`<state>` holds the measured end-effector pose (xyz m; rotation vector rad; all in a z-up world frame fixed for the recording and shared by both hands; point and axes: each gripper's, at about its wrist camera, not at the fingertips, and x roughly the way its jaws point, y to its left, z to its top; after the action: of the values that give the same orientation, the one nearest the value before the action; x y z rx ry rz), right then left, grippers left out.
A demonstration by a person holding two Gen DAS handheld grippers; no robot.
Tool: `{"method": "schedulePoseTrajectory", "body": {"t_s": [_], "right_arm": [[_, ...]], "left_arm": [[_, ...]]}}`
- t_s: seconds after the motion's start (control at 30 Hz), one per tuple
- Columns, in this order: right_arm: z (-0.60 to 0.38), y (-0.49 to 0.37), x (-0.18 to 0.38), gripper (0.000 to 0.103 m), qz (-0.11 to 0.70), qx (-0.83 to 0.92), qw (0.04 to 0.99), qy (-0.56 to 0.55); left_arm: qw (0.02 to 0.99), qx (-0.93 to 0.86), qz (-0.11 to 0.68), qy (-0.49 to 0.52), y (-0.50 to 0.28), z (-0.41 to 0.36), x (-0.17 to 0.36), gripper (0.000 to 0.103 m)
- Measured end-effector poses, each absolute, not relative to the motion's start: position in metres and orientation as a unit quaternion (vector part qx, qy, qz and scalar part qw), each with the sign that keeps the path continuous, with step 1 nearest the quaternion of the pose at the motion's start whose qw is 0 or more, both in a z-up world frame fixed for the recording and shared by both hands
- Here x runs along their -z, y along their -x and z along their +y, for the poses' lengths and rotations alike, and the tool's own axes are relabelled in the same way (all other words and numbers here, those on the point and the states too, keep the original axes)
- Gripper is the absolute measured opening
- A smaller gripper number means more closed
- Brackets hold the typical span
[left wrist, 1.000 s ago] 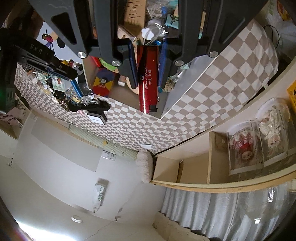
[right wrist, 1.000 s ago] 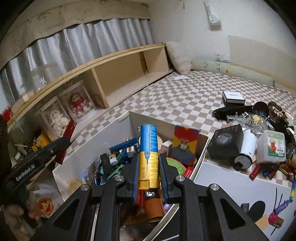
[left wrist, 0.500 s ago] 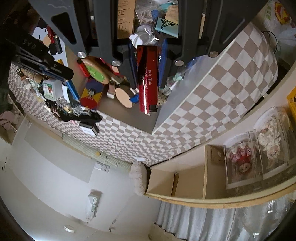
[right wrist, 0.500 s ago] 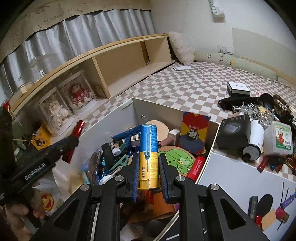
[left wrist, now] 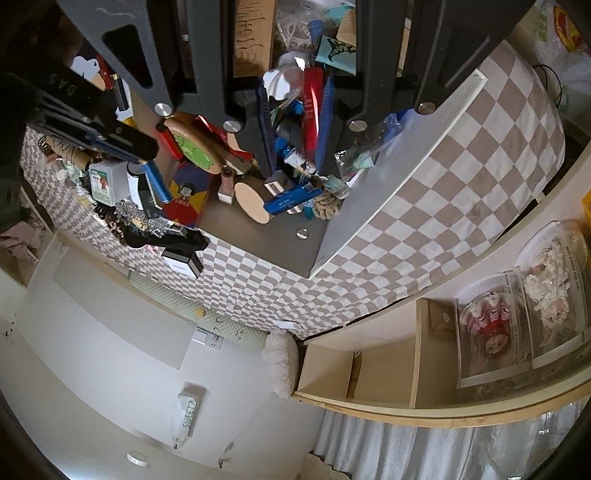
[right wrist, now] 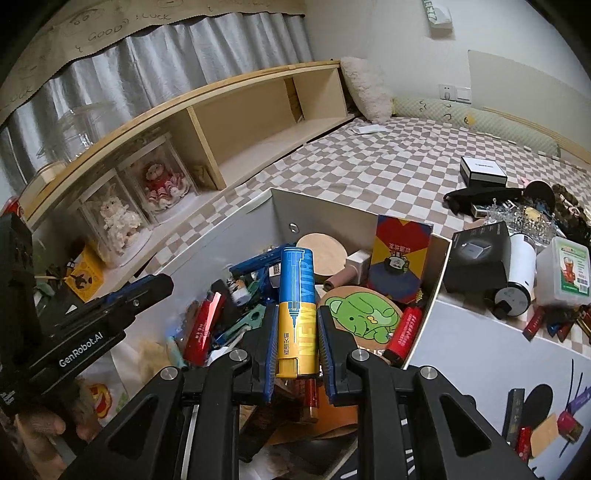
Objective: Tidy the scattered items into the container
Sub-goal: 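Lower the red lighter into the box and open the left tool while the right tool releases the blue-yellow lighter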
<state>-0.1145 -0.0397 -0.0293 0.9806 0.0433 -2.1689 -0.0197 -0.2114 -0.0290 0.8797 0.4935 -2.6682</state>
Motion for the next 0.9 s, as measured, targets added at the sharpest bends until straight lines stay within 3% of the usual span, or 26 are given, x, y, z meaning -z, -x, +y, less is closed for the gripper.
{"method": "schedulePoseTrajectory", "body": {"t_s": [0.37, 0.4, 0.43, 0.5, 0.63, 0.8, 0.87, 0.9], "right_arm": [[-0.041, 0.114, 0.028, 0.022, 0.015, 0.843, 0.377, -0.383], [-0.041, 0.114, 0.027, 0.022, 0.016, 0.843, 0.377, -0.383], [-0.041, 0.114, 0.027, 0.022, 0.017, 0.844, 0.375, -0.383], [-0.041, 0.114, 0.028, 0.022, 0.018, 0.845, 0.371, -0.384], [-0.041, 0.116, 0.032, 0.022, 0.023, 0.844, 0.366, -0.392], [-0.041, 0.114, 0.033, 0.022, 0.028, 0.842, 0.368, -0.393], [-0.040, 0.114, 0.031, 0.022, 0.028, 0.843, 0.369, -0.391], [-0.040, 0.114, 0.031, 0.022, 0.028, 0.843, 0.370, -0.390]], "left_arm": [[0.146, 0.925, 0.166, -0.309, 0.023, -0.209, 0.030, 0.024], [0.149, 0.925, 0.165, -0.309, 0.023, -0.209, 0.030, 0.038], [0.151, 0.925, 0.163, -0.308, 0.023, -0.209, 0.030, 0.059], [0.156, 0.927, 0.163, -0.298, 0.021, -0.209, 0.027, 0.072], [0.164, 0.929, 0.169, -0.285, 0.016, -0.212, 0.022, 0.084], [0.168, 0.930, 0.171, -0.278, 0.014, -0.213, 0.019, 0.085], [0.166, 0.930, 0.175, -0.277, 0.014, -0.214, 0.020, 0.091], [0.168, 0.930, 0.175, -0.275, 0.014, -0.214, 0.020, 0.100]]}}
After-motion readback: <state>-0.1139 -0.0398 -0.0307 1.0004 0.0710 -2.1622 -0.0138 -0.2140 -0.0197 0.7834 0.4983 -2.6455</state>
